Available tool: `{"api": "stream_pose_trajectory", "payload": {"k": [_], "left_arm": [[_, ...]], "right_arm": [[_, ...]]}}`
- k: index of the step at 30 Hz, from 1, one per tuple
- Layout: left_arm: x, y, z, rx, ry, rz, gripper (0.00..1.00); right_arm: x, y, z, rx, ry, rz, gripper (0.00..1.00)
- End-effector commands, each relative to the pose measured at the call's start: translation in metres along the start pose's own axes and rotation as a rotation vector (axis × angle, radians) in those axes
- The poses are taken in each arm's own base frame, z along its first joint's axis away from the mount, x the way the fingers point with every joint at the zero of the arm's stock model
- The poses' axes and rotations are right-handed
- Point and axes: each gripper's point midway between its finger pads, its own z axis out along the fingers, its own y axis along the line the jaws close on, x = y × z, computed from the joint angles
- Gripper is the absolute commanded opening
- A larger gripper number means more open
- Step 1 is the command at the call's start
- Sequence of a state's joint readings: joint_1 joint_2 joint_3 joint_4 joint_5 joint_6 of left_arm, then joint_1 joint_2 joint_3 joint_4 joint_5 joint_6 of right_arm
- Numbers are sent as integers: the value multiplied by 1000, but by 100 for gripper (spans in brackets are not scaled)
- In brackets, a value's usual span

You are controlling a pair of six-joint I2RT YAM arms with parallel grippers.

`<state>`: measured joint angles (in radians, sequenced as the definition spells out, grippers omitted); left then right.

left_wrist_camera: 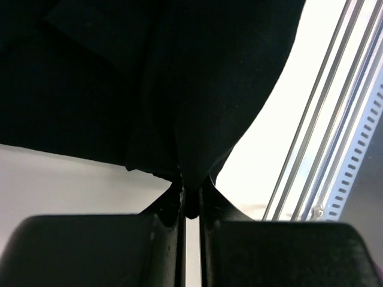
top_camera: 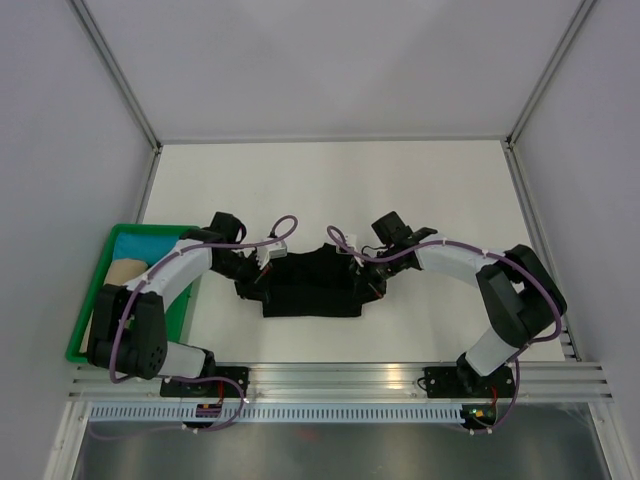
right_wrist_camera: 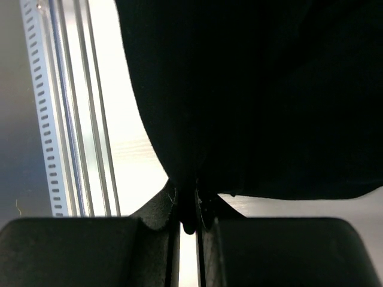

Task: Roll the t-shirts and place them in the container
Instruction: Roll the tshirt

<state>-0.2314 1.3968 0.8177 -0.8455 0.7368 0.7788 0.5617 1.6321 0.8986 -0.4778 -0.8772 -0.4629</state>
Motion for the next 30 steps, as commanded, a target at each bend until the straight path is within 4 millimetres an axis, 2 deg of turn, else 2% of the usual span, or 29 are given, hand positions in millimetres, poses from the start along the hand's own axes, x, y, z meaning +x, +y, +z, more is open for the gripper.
{"api": "stream_pose_trajectory", "payload": {"k": [1, 2, 3, 4, 5, 6, 7, 9, 11, 15, 16, 19, 21, 25, 28, 29, 30], "left_arm": [[-15, -12, -3, 36, -77, 21, 2], [-10, -21, -5, 56, -73, 32, 2], [-8, -23, -7, 50, -72, 59, 2], [-8, -25, -10, 38, -76, 71, 2], [-9, -26, -14, 23, -86, 83, 2], [-10, -25, -15, 23, -89, 77, 2], [-12, -22, -15, 22, -99, 71, 2], [-14, -13, -9, 52, -99, 8, 2], [-14, -2, -4, 76, -79, -52, 2], [-14, 7, -3, 84, -100, -100, 2], [-15, 8, -4, 80, -107, -103, 2], [-15, 10, -6, 76, -118, -105, 2], [-16, 10, -5, 82, -122, -109, 2], [-16, 11, -4, 87, -120, -116, 2], [-16, 11, -4, 88, -119, -122, 2], [-15, 12, -5, 79, -113, -122, 2], [-13, 12, -5, 74, -105, -124, 2]], "right_arm": [[-21, -2, -3, 67, -32, 47, 0], [-21, 11, 5, 47, -26, 22, 0], [-30, 25, 3, 46, -59, 29, 0], [-39, 29, 4, 49, -101, -1, 0], [-31, 31, 5, 64, -106, 30, 3], [-36, 29, -1, 109, -139, 48, 26], [-34, 12, -4, 200, -156, 52, 40], [-37, -5, -16, 267, -184, 52, 53], [-45, -11, -23, 276, -211, 44, 57], [-51, 7, -25, 210, -282, 7, 61], [-42, 9, -22, 206, -278, 20, 61], [-35, 15, -23, 214, -332, 87, 62], [-37, 17, -25, 223, -399, 103, 65], [-53, 13, -24, 220, -573, 127, 64], [-52, 9, -19, 201, -612, 183, 42], [-48, 9, -16, 191, -607, 202, 20], [-48, 12, -15, 171, -606, 223, 11]]}}
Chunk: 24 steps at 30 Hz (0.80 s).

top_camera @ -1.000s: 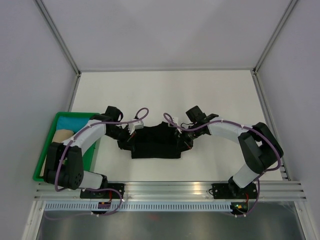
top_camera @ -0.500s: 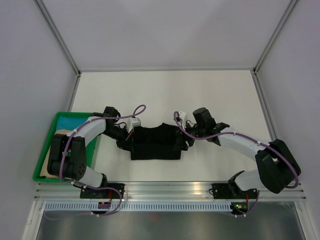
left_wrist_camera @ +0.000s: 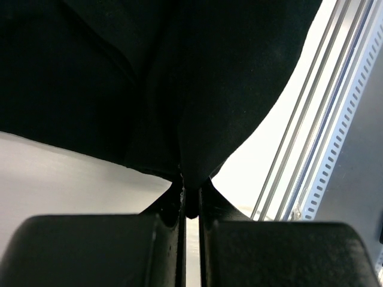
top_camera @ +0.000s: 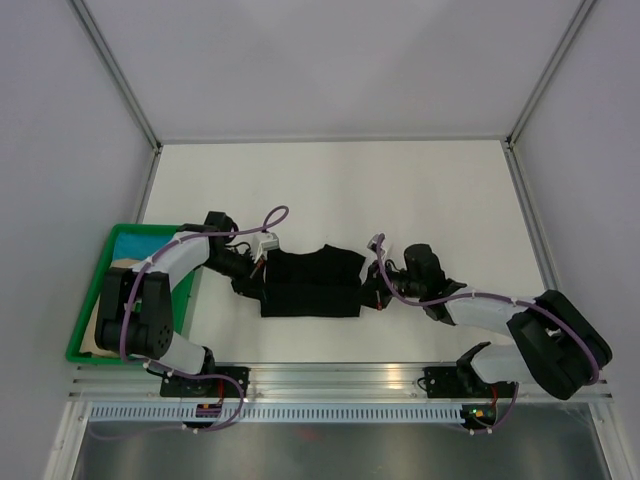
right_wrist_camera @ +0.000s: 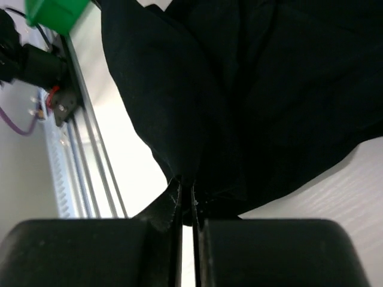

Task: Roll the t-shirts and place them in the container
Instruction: Roll the tshirt

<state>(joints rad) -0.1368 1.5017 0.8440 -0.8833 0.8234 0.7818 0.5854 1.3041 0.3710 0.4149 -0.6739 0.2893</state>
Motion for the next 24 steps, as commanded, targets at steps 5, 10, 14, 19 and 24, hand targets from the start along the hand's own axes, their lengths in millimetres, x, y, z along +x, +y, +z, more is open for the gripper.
{"api": "stream_pose_trajectory", "payload": {"k": [5, 10, 14, 19, 24], "left_arm": [[2, -8, -12, -42, 1, 64, 2], [6, -2, -20, -120, 31, 34, 3], [-11, 27, -13, -156, 16, -70, 16], [-20, 47, -1, -136, 22, -158, 28], [-30, 46, -1, -120, -8, -149, 36]], "right_arm": [[-19, 43, -11, -127, -104, 75, 0], [-27, 50, -18, -98, -163, 160, 0], [-16, 12, -5, -38, -75, 219, 0], [-3, -16, 1, -9, -47, 335, 0], [7, -26, -5, 39, -50, 381, 0]]}}
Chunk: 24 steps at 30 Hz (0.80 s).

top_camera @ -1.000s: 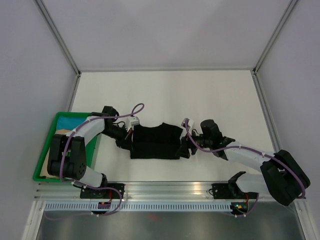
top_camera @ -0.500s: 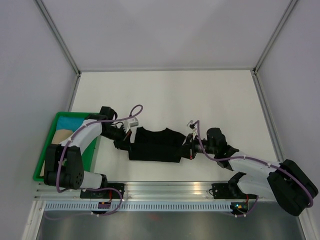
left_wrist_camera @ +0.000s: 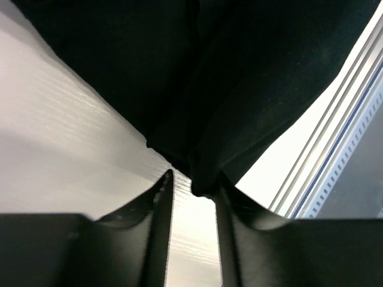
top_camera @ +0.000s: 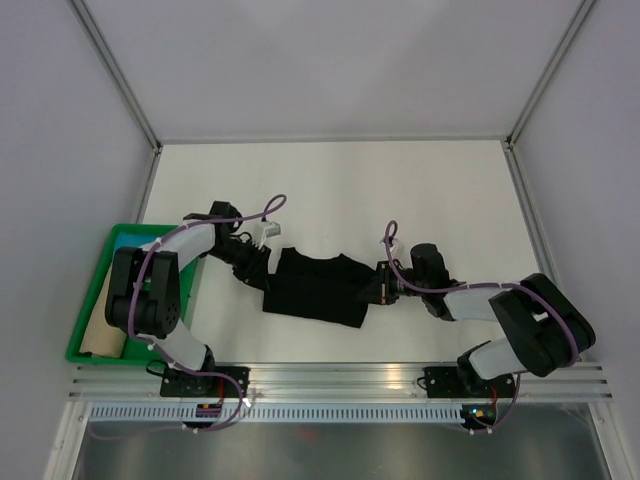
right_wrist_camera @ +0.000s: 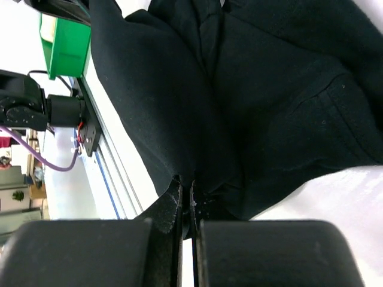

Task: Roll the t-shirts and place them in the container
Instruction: Roll the tshirt

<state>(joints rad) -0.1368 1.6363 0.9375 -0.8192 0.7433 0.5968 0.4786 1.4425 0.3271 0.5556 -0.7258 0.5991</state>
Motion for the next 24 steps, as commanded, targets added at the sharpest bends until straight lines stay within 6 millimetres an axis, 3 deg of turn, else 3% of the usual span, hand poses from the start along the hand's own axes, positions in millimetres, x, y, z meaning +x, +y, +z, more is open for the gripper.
{"api": "stream_pose_trajectory", "payload": {"k": [1, 7, 11, 14, 17, 18, 20, 21, 24], "left_arm": [[-26, 7, -7, -27, -67, 14, 40], [-46, -11, -19, 14, -151, 93, 53], [-58, -13, -29, -11, -176, 131, 54], [-88, -13, -52, -59, -215, 194, 54], [-111, -5, -61, -104, -236, 191, 55], [-122, -4, -54, -102, -220, 190, 54], [-123, 1, -34, -122, -148, 224, 50], [-116, -2, -9, -92, -86, 260, 50], [-103, 8, 20, -77, -17, 250, 49]], "right_arm": [[-4, -3, -3, 10, -33, 13, 0], [-1, -8, -5, 27, -23, 3, 0], [-2, -12, -11, 83, 23, -88, 0], [-3, -10, -13, 82, 51, -119, 0], [0, -13, -12, 94, 77, -123, 0], [0, -14, -12, 95, 80, -132, 0], [-2, -16, -11, 98, 91, -161, 0], [-3, -18, -11, 110, 99, -175, 0], [-6, -18, -10, 109, 122, -200, 0]]}}
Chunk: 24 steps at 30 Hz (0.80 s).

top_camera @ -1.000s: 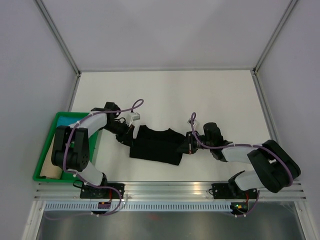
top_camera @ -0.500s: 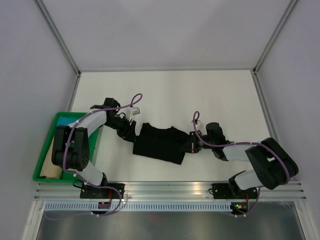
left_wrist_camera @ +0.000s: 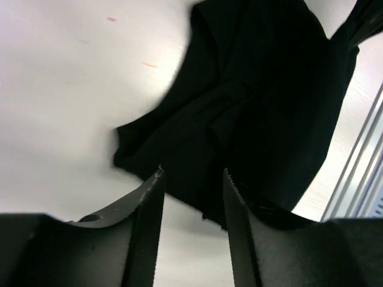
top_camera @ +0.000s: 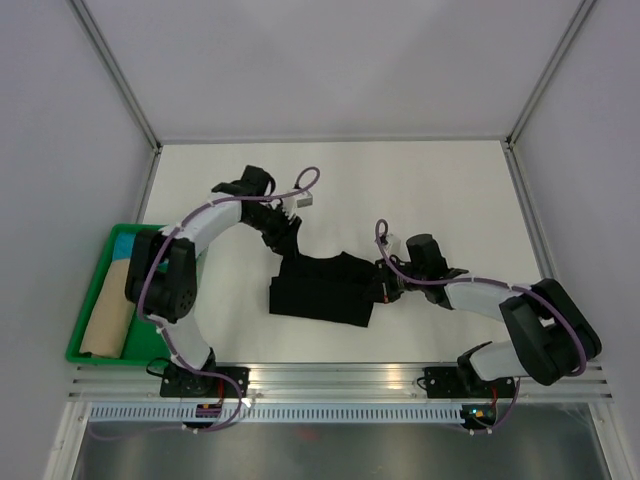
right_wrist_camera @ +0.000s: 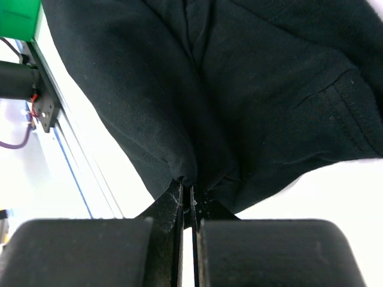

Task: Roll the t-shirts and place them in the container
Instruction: Roll the tshirt

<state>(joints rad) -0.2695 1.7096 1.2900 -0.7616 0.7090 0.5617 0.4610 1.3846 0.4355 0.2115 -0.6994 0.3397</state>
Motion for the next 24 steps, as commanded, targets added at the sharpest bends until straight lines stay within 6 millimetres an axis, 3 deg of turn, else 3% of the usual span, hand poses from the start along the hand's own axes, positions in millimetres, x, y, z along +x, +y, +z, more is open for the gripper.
{"api": "stream_pose_trajectory", "payload": {"k": [1, 5, 7, 10, 13, 16, 19, 24], "left_arm": [[40, 1, 44, 55, 146, -58, 46], [64, 14, 62, 36, 206, -102, 42], [72, 19, 64, 4, 230, -128, 40], [82, 15, 63, -2, 238, -133, 40], [87, 17, 61, -31, 242, -125, 40], [90, 21, 59, -63, 252, -115, 40], [81, 17, 54, -61, 221, -94, 41], [15, 1, 16, -92, 35, 9, 51]], "right_arm": [[-6, -5, 1, 12, 27, -66, 0], [-11, -4, 4, 15, 34, -27, 0], [-9, -5, 5, 22, 40, 122, 0], [17, -14, 4, 27, 160, 308, 0], [33, -20, 6, 30, 196, 343, 0], [19, -20, 6, 50, 146, 336, 0], [3, -25, 6, 103, 120, 329, 0], [4, -26, 5, 114, 146, 345, 0]]}}
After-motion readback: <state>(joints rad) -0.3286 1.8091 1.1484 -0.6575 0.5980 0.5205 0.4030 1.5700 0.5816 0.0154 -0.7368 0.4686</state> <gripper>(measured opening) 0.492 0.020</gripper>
